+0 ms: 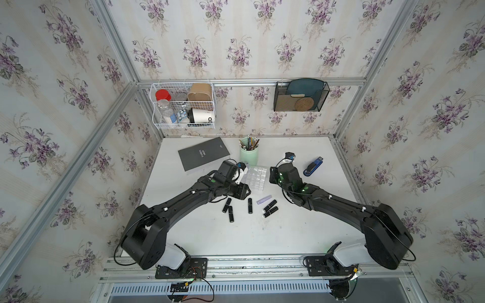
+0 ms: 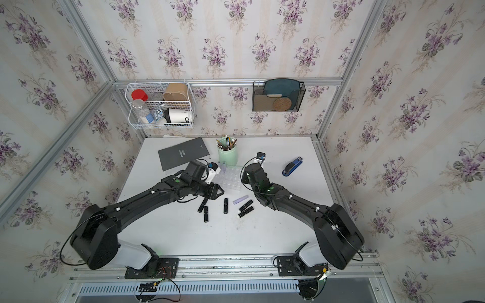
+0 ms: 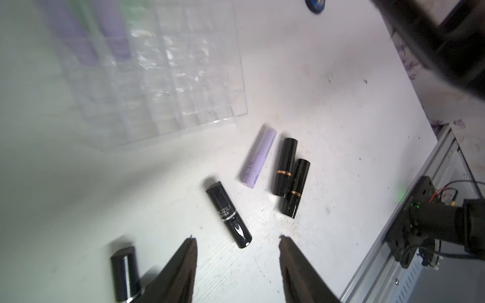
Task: Arrange the lipsticks in the organizer
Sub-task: Place the lipstick in the storage box, then pick up the lipstick at the center of the board.
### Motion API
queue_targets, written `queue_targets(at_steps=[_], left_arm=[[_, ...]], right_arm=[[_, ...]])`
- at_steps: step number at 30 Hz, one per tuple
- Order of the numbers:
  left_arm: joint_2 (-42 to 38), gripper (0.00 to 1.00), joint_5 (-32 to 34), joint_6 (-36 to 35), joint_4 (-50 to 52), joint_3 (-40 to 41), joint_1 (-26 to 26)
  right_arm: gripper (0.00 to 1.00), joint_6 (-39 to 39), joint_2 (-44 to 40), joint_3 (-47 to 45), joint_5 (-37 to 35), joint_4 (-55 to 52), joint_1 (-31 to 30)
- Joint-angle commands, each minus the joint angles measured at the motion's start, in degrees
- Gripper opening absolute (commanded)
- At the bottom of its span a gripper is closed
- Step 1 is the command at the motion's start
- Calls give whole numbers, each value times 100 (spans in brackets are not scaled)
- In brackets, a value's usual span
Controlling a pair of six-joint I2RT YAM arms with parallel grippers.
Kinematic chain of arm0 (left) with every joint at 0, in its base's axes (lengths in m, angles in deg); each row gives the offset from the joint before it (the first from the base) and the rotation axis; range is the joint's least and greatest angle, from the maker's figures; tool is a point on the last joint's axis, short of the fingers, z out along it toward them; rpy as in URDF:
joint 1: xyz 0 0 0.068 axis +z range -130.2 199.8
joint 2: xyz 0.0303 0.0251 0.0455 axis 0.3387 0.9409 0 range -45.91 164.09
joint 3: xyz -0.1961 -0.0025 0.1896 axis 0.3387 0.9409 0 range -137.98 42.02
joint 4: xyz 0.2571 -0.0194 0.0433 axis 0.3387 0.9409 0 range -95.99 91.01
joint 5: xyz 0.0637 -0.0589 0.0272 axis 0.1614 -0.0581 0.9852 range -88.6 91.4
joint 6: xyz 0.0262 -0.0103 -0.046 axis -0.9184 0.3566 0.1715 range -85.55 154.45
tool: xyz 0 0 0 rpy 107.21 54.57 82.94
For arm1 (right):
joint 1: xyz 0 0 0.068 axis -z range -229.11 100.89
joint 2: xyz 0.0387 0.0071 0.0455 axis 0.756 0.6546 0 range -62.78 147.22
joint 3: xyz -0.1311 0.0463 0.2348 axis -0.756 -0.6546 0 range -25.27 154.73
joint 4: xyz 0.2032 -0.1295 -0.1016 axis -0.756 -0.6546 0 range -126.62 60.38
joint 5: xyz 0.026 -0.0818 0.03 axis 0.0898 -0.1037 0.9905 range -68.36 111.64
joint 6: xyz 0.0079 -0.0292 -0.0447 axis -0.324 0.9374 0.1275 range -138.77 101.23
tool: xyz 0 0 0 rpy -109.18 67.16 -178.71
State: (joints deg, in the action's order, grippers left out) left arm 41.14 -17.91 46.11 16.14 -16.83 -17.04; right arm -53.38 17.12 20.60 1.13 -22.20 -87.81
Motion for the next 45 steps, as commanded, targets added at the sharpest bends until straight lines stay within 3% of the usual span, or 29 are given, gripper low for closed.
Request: queue_targets(at_steps=[1,10,27,32,41,43,45], left_arm=[[483,55,13,-462,-111,-330,-235],[2015,52,522,-1149,643,-1611,-892],[2874,41,1142,-1425,868,-2113,-1186],[3014,38,1306,-1454,828,-2168,-1228],[2769,14,1426,-1510,1237,-2361,-1238],[2404,12,1359,-1473,1406,-2434,-1231],[1948,12,1366,-1389,1453,-2390,-1202]], right_arm=[[41,-259,-532,-307,267,-693,115],[40,-186,-973,-711,421,-750,489],[40,-244,-1005,-858,504,-656,538],[39,-257,-1007,-883,526,-637,538],[39,-250,-1038,-856,646,-709,550],[39,-354,-1061,-785,1045,-790,680],[41,-570,-1051,-670,1883,-920,1127]])
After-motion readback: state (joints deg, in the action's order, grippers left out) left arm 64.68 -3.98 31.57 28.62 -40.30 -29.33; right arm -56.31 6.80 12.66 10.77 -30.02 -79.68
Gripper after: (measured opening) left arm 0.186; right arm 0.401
